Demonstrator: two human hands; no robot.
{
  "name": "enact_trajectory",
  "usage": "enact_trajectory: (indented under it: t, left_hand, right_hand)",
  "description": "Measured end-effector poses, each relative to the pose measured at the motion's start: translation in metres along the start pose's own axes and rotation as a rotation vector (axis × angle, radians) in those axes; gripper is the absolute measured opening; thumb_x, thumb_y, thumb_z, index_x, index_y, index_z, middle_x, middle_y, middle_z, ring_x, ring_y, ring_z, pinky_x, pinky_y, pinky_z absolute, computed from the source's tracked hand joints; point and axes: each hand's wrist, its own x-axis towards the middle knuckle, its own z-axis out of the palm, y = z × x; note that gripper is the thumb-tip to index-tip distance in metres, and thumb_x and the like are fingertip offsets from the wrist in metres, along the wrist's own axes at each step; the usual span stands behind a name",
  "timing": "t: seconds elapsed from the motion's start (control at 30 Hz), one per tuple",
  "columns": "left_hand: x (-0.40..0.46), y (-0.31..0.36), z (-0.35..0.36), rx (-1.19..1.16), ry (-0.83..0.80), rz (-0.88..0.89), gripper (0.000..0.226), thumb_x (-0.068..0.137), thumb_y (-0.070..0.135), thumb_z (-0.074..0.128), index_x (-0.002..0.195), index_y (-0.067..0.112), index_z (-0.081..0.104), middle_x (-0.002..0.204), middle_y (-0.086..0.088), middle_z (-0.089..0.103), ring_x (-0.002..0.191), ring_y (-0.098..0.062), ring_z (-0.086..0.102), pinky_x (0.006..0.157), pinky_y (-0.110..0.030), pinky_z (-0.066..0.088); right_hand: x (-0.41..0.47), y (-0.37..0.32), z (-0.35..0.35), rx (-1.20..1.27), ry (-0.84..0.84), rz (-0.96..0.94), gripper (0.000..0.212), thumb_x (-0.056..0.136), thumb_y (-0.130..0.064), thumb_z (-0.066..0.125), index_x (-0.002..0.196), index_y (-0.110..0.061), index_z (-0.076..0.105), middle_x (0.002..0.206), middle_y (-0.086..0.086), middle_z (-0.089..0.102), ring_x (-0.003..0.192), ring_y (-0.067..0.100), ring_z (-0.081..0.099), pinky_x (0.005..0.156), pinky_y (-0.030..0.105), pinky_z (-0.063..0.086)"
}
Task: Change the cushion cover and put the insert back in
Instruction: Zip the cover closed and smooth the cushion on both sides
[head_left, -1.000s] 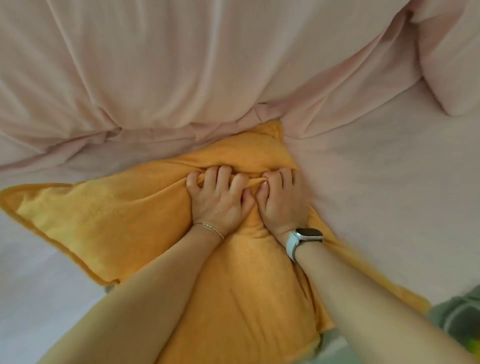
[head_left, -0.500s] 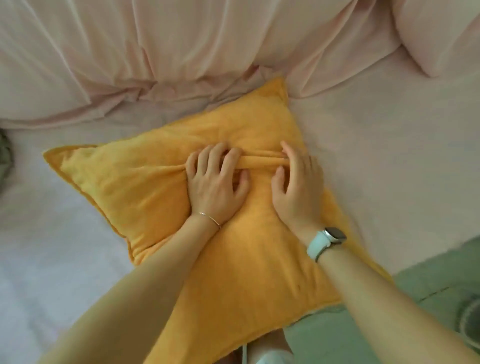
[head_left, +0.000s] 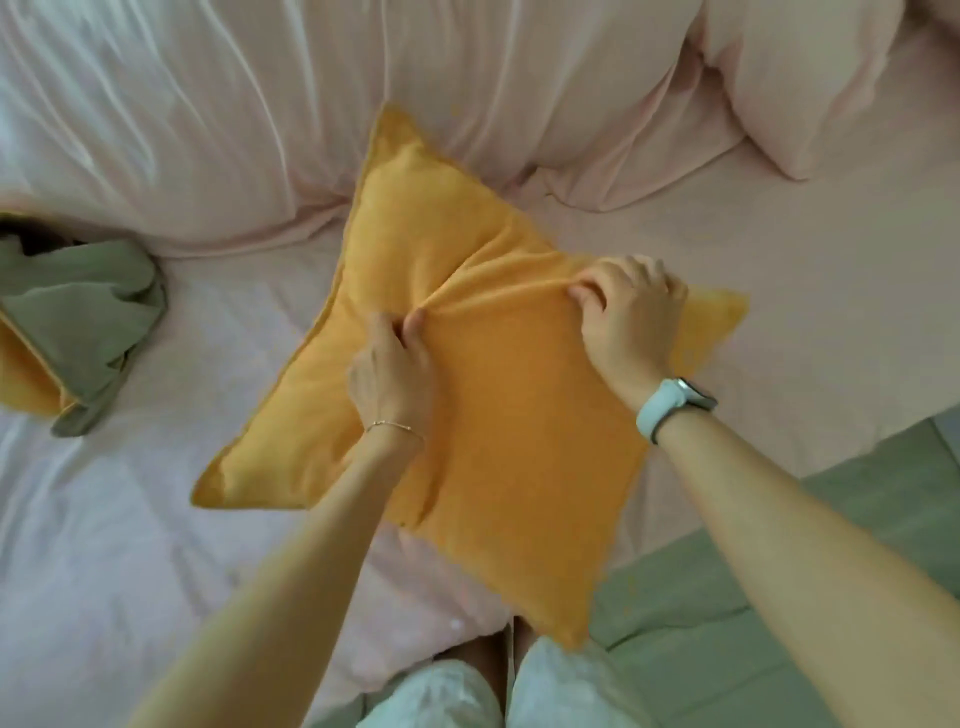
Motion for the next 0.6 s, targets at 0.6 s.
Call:
enact_trajectory:
  t: [0.6]
  left_hand:
    - [0.019,-0.047,0.021,0.446,-0.230,0.553,0.062,0.087,0.060,0.030,0.143,0.034,0.028,0.153,0.001,0.024,0.143,-0.026,0.010,0.111,-0.061,0.002]
  right_hand:
    - [-0.056,-0.011,0.055,-0.143,-0.440,-0.170,0.069,0.087,-0.060,0.026,0.146,-0.023,0.026,0.152,0.006,0.027,0.140,0.027,0.021,0.107,0.062,0.015]
